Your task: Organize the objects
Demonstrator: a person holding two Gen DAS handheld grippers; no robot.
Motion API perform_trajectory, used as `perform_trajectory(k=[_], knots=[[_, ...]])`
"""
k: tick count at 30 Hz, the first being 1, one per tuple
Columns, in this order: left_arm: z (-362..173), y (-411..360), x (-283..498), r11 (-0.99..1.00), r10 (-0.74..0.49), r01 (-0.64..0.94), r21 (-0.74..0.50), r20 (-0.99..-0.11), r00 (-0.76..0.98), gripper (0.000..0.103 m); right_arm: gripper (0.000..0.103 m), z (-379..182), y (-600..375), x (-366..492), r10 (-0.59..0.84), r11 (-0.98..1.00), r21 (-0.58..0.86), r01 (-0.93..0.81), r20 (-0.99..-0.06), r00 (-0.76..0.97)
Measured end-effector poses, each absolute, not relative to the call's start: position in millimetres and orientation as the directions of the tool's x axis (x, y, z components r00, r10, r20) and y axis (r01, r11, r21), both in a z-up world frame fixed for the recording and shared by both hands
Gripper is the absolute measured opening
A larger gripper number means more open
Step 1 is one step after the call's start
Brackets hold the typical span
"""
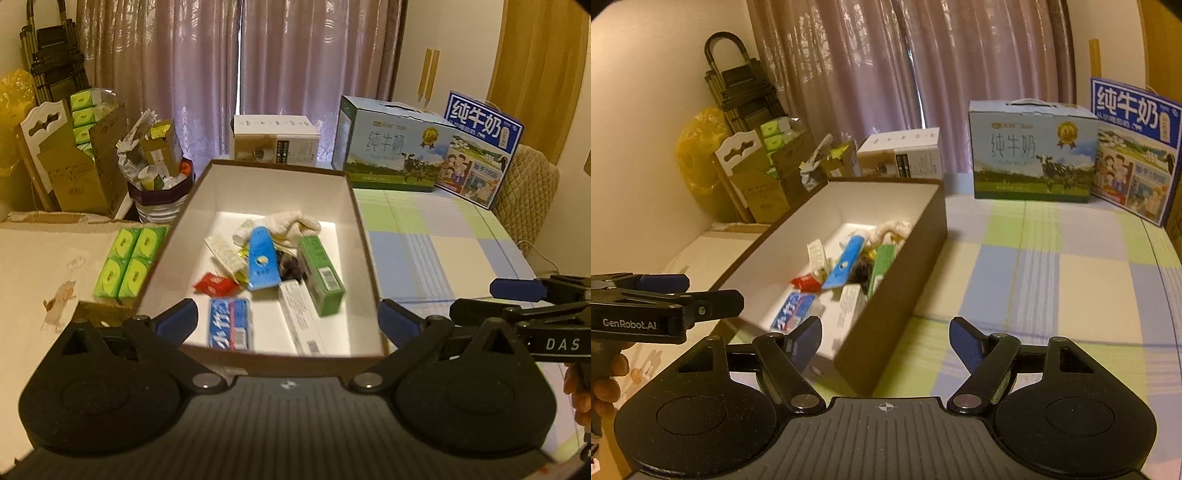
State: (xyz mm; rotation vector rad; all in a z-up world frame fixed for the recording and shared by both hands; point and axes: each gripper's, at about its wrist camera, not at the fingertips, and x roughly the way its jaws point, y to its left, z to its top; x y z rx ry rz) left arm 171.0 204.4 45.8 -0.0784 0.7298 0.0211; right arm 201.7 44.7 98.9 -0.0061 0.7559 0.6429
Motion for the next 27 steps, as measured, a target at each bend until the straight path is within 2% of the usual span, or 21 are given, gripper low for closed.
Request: perform_trajectory(k=[27], knots=[[21.5,78.8,47.9,0.994,-0.018,-0.064,-0.085,-0.725,0.688,0.102,0.073,93.2,-98.0,98.7,0.522,0.819,0.244,-0.519,-0.692,0.499]])
